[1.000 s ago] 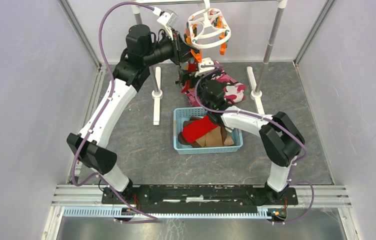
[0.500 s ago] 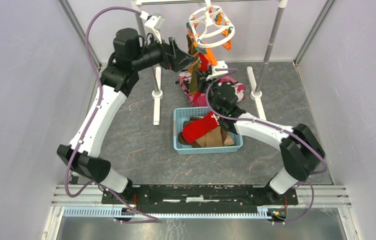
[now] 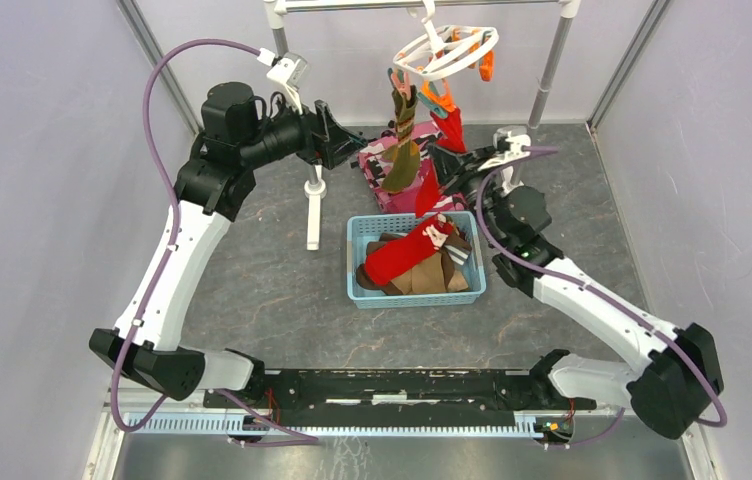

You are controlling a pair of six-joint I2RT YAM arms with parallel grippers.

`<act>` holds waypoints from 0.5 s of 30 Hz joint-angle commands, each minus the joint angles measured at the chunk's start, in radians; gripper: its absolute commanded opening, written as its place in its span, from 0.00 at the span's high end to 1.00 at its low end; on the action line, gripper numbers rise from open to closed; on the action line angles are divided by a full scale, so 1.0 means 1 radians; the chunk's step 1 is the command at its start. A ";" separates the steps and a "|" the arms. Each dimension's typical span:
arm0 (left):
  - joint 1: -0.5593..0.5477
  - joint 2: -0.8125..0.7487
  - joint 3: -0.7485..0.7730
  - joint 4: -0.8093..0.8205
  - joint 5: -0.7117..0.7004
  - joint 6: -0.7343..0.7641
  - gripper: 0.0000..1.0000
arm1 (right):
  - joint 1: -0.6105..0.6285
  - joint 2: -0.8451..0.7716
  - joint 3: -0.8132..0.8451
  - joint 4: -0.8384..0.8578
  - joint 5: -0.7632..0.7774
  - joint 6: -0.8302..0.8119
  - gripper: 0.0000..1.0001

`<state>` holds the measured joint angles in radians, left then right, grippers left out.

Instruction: Remove the socks clipped to the hanger

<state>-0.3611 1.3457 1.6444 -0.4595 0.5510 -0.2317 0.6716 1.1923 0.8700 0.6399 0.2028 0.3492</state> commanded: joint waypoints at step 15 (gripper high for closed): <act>0.002 0.161 0.155 0.060 0.042 -0.016 0.26 | 0.099 0.213 0.234 -0.147 -0.340 0.186 1.00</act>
<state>-0.3599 1.4967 1.7489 -0.4393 0.5861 -0.2428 0.7437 1.3701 1.0603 0.4801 -0.1131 0.5198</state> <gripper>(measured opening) 0.751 0.022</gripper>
